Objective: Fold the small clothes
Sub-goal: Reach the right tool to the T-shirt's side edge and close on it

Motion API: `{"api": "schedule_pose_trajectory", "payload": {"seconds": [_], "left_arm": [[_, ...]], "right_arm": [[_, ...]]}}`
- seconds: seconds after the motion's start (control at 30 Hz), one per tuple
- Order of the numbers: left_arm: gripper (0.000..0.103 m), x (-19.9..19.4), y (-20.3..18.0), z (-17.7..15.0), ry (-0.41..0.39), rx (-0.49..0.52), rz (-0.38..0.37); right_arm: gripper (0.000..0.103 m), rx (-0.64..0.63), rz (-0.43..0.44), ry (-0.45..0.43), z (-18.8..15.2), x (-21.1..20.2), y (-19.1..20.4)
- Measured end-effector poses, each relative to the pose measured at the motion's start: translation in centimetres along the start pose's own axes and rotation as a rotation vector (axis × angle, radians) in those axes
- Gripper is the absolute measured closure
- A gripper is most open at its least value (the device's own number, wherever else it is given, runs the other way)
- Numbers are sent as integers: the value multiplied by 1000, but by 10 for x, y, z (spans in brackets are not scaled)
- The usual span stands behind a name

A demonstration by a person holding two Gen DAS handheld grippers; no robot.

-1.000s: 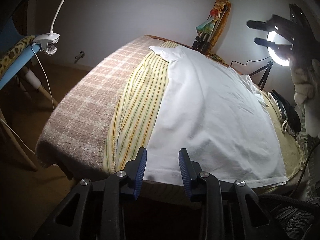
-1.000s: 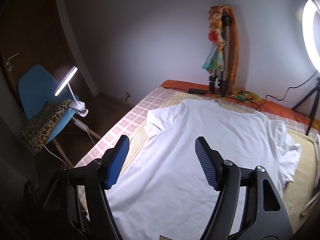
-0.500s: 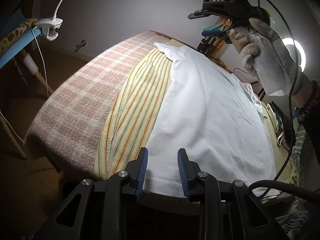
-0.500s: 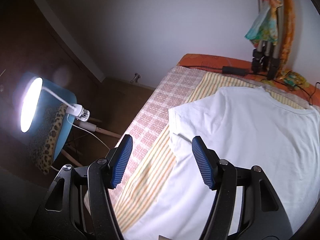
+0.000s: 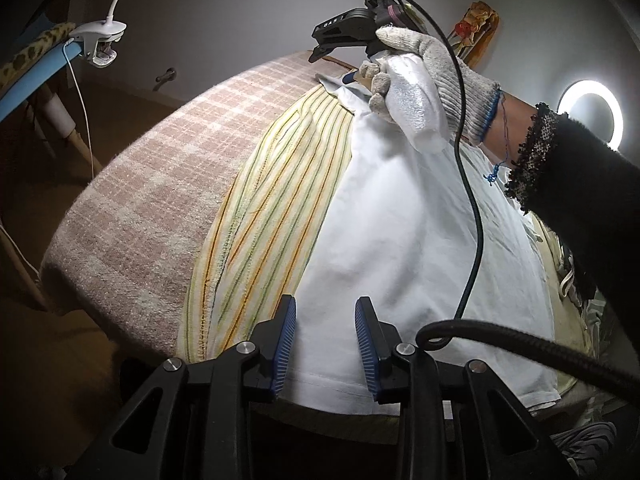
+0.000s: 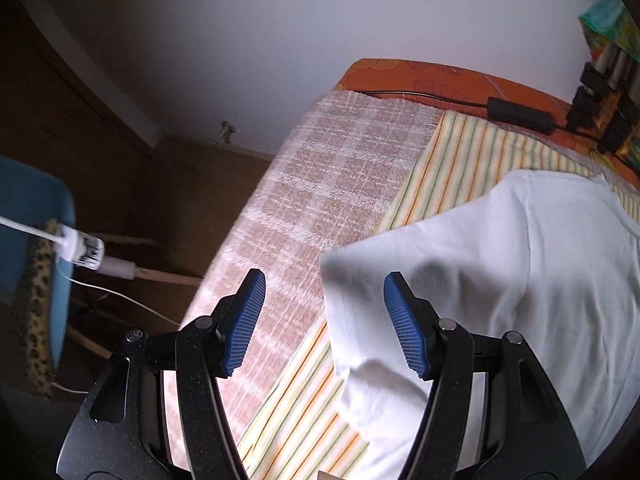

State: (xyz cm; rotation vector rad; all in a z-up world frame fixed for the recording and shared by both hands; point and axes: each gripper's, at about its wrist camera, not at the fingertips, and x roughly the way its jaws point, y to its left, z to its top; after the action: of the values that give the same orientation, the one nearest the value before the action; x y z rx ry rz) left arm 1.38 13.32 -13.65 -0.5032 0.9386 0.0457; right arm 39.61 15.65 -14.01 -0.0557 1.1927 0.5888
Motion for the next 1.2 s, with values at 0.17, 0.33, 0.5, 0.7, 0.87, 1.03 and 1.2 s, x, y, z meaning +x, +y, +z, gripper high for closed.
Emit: {"api": "schedule_pose_trajectory", "payload": {"seconds": [0.17,0.33,0.5,0.7,0.87,1.03,1.2], "left_arm": [[74,1,6,1,4,-13,10],[73,1,11,0,10,-8,41],[67,2,14,-2,5,-7,46],[67,5,9,-4,1,31,71],[68,10,-1,-5,7,69,57],[81,12,-2,-5,-3,86,78],[103,5,-5,-6,-27,89,33]], "right_arm": [[42,-95,-106,38,-1,16,10],[77,-148,-161,37,3,14,9],[95,-131,-115,28,10,3,-9],[97,-82,-32,-17,16,-14,-29],[98,-14,52,-45,21,-28,-46],[98,17,90,-64,25,-40,-55],[98,15,99,-78,27,-46,-61]]}}
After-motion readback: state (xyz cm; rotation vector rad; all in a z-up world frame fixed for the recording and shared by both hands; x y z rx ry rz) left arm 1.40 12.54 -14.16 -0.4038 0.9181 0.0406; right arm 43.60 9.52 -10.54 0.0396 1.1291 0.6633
